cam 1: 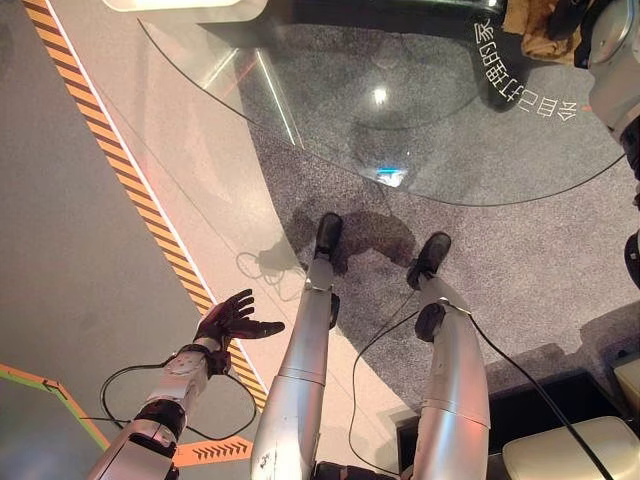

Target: Wipe the table with a cloth and put it in the basket.

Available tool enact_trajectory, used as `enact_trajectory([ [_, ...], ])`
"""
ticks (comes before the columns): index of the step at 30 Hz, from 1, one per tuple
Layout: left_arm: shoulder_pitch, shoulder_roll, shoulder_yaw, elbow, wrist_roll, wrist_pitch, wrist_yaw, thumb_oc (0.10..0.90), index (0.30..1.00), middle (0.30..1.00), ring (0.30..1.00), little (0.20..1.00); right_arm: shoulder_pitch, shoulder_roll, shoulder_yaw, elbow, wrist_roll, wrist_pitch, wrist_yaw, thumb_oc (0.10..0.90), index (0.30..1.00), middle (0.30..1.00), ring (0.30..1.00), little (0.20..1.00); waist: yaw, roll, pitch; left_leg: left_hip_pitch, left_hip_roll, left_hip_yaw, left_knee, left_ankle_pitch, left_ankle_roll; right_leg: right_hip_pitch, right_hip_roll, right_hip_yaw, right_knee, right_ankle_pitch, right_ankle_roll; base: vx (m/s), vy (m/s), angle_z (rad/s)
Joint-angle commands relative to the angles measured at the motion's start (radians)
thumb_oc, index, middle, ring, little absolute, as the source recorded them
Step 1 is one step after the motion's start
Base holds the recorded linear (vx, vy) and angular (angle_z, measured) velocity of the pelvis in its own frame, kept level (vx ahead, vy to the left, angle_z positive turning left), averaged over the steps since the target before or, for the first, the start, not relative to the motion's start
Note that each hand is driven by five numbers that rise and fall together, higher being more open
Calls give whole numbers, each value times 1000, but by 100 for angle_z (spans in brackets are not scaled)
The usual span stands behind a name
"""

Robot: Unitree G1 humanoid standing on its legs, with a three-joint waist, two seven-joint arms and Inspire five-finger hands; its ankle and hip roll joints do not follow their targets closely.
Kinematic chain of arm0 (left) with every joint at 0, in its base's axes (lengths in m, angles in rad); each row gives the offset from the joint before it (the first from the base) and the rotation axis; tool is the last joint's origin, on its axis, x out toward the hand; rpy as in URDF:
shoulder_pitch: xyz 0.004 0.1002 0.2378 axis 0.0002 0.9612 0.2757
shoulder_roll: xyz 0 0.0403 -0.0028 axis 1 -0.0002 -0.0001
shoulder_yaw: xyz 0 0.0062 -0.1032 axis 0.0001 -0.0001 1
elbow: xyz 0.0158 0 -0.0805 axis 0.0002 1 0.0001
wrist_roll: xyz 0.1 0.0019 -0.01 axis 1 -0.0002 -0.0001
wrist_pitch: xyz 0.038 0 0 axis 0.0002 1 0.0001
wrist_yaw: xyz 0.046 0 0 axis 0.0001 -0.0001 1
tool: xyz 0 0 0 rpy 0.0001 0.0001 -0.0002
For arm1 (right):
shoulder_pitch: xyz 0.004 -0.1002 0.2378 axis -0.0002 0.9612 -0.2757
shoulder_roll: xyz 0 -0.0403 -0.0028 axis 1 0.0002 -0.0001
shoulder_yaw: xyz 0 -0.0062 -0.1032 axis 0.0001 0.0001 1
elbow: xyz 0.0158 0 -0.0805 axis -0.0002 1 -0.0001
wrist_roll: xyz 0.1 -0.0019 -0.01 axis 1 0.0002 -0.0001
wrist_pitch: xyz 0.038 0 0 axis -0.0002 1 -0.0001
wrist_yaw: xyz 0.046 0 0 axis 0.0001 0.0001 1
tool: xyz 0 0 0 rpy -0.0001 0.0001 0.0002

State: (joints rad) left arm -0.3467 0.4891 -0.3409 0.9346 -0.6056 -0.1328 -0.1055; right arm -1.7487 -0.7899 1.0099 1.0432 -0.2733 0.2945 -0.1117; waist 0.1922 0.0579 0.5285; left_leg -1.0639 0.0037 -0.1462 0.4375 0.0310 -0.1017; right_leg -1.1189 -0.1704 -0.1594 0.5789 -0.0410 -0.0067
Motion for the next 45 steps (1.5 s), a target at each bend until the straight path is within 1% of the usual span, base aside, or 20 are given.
enact_trajectory([
  [1,135,25,3,0,5,-3,-15,800,900,900,900,900,-65,-56,56,21,-14,12,-14,800,900,900,900,900,8,63,-8,-12,-26,42,5,13,67,36,25,1,6,-26,4,0,0,0],
  [4,139,23,4,-8,10,-1,-14,800,900,900,900,900,-64,-54,51,19,-10,12,11,800,900,900,900,900,9,61,-8,-8,-25,42,0,15,67,41,27,-1,-2,-24,4,0,0,0],
  [11,142,28,4,-14,0,0,-18,800,900,900,900,900,-53,-58,48,15,0,-14,52,800,900,900,900,900,6,64,-8,-1,-28,45,-9,18,67,46,31,0,-16,-18,4,0,0,0],
  [18,140,29,5,-21,3,6,-16,800,900,900,900,900,-26,-53,41,-3,5,-6,90,800,900,900,900,900,5,66,-8,-7,-26,46,-3,14,68,38,29,3,-10,-19,4,0,0,0],
  [23,141,33,6,-23,5,7,-23,800,900,900,900,900,-18,-51,40,5,4,-11,140,800,900,900,900,900,7,67,-8,-6,-25,49,-2,14,67,38,25,0,-8,-17,4,0,0,0],
  [24,142,33,7,-24,5,8,-25,800,900,900,900,900,-17,-50,39,6,7,-9,151,740,848,848,848,840,7,67,-8,-5,-26,49,-2,13,67,38,25,0,-10,-17,5,0,0,0],
  [25,140,34,8,-25,7,9,-25,800,900,900,900,900,-15,-49,37,7,8,-8,169,641,764,764,764,741,8,67,-8,-4,-25,48,-4,14,68,39,25,0,-10,-17,4,0,0,0],
  [26,141,35,8,-25,5,8,-26,800,900,900,900,900,-13,-49,35,8,6,-11,181,484,629,629,629,584,8,66,-8,-4,-23,49,-5,14,68,39,25,-1,-10,-17,4,0,0,0],
  [27,138,36,8,-27,3,10,-26,800,900,900,900,900,-13,-48,37,13,7,-18,197,306,476,476,476,406,8,66,-8,-4,-24,49,-6,15,68,41,26,-1,-16,-15,4,0,0,0],
  [28,137,36,10,-28,8,12,-25,800,900,900,900,900,-11,-48,36,15,7,-21,203,166,356,356,356,266,9,66,-8,-3,-24,48,-7,15,68,41,25,-2,-15,-16,4,0,0,0],
  [29,138,35,8,-29,5,10,-24,800,900,900,900,900,-9,-48,33,13,5,-27,208,100,300,300,300,200,9,66,-8,-3,-24,48,-7,15,68,41,24,-3,-14,-15,5,0,0,0],
  [38,140,37,8,-34,12,15,-23,800,900,900,900,900,-8,-44,30,25,-5,-34,224,100,300,300,300,200,13,65,-8,-3,-24,46,-9,17,67,42,22,-7,-20,-10,6,0,0,0],
  [45,146,35,6,-42,11,12,-17,800,900,900,900,900,-5,-47,29,17,-6,-28,227,100,300,300,300,200,13,65,-8,-2,-24,46,-14,18,69,42,23,-6,-24,-8,6,0,0,0],
])
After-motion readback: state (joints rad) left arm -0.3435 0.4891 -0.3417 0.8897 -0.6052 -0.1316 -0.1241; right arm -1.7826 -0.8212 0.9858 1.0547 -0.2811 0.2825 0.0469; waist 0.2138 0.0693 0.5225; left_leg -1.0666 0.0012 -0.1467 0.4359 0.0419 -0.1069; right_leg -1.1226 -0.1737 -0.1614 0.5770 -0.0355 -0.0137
